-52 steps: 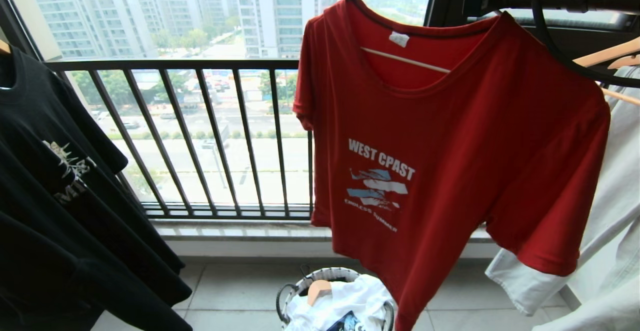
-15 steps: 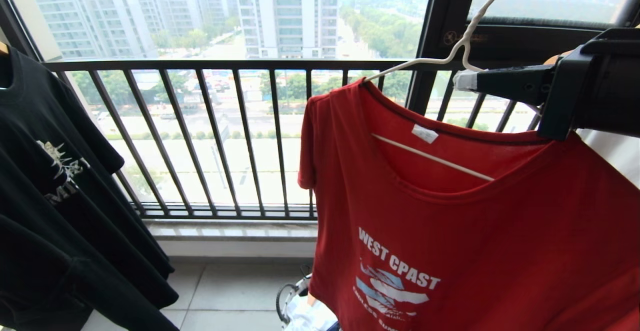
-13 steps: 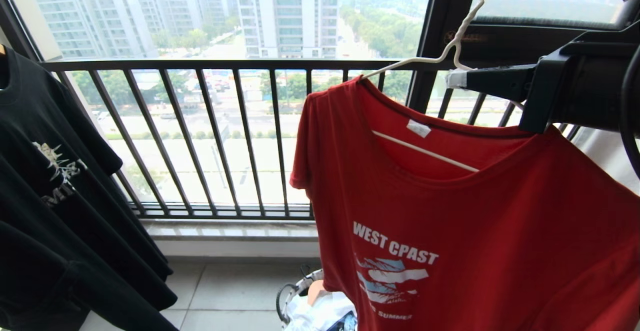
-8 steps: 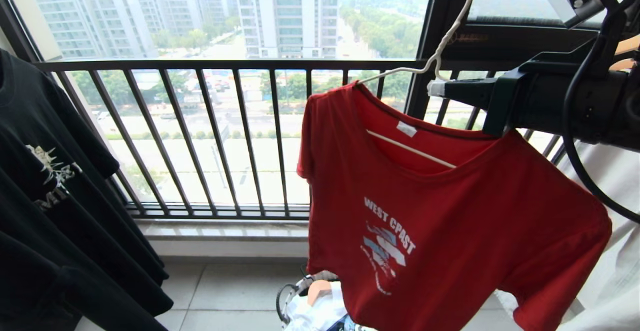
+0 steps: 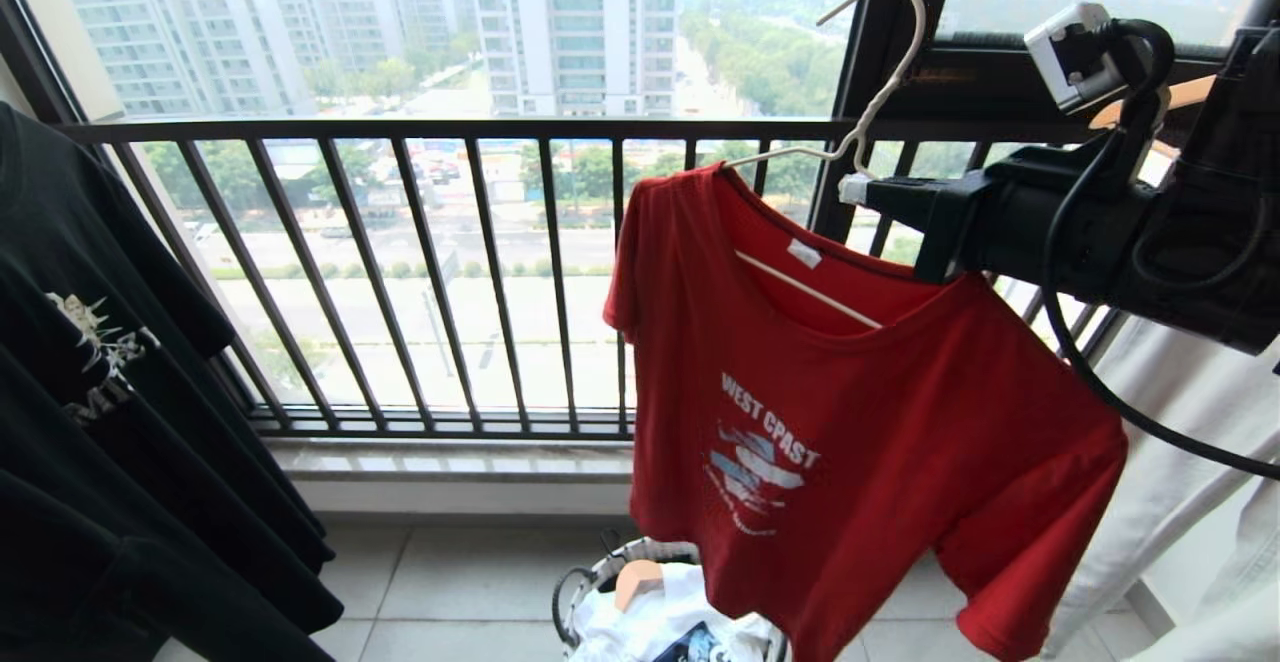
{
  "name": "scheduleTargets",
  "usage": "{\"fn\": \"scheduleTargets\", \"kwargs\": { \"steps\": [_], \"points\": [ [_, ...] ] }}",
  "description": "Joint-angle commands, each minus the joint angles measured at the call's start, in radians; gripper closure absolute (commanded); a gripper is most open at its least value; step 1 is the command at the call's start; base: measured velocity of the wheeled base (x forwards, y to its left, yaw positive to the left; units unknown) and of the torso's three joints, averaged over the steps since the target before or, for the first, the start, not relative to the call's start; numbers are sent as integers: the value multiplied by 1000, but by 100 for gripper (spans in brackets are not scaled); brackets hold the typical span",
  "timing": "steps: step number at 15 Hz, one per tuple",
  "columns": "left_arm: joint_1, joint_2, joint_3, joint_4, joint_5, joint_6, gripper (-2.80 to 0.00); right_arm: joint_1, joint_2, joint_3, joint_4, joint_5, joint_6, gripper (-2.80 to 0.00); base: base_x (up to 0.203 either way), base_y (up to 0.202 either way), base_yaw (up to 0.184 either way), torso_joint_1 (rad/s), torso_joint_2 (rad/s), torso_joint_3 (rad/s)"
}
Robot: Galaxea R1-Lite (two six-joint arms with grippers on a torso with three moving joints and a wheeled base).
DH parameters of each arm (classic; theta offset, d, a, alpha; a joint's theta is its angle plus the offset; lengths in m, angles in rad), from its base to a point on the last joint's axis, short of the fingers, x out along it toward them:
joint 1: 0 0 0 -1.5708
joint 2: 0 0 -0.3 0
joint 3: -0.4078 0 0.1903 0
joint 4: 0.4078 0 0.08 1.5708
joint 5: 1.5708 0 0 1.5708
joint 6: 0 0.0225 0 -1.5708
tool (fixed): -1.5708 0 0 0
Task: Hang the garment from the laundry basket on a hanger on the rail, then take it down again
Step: Take the clothes off the clothes rack
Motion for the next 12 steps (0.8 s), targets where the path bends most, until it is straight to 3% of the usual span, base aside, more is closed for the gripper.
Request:
{"fn": "scheduleTargets", "kwargs": {
  "steps": [1, 9, 12],
  "points": [
    [0, 1, -1, 0, 0, 0, 0, -2, 37, -7, -2, 2, -1, 0, 0, 0, 0, 0, 0, 0],
    [1, 6, -16, 6, 22, -10, 0, -8, 122, -3, -3, 1, 0, 0, 0, 0, 0, 0, 0, 0],
    [1, 135, -168, 8, 16, -28, 0, -6, 172, -1, -74, 1, 3, 0, 0, 0, 0, 0, 0, 0]
  ]
}}
